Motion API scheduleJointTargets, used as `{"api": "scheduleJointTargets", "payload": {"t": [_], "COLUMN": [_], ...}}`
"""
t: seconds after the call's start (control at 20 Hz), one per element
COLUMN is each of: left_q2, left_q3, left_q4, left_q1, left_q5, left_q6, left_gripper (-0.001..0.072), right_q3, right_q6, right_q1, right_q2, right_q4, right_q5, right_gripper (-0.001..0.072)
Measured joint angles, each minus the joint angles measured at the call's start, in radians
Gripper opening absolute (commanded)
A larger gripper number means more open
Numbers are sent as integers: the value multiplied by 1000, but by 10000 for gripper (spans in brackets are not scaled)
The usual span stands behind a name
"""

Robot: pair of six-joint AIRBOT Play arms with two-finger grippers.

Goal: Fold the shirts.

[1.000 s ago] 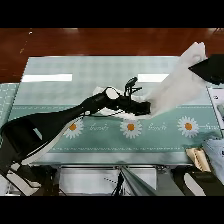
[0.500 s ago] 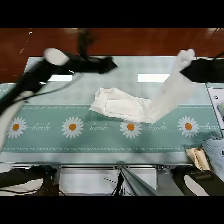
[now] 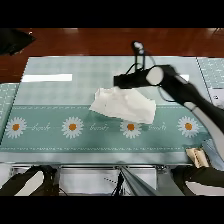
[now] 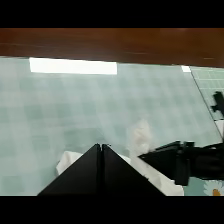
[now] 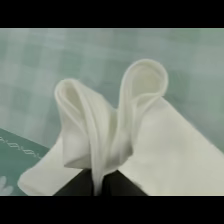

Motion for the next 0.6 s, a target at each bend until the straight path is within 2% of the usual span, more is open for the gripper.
{"api": "scheduleJointTargets", "payload": {"t": [0.05,0.2,0.3,0.4,0.5,0.6], "left_q2": [17,42,46,44,40,37], "left_q3": [0,-8,-22,-35,-47,-55], "left_q4": [4,15,24,40,51,59], "left_q1": [13,29,34,38,39,40], "left_q5": [-19,-49,-55,-55,-54,-51], "left_q6": [0,0,3,6,11,16], "left_gripper": [27,27,27,27,27,27], "right_q3": [0,0,0,0,0,-6], "right_q6": [3,-9,-32,-47,-55,-63], "right_q1": [31,85,73,23,-58,-170], "right_q2": [-45,-116,-111,-68,-4,68], "right_q4": [52,160,138,1,-225,-426], "right_q5": [-61,-134,-66,109,321,481], "right_gripper": [578,578,578,575,476,476]}}
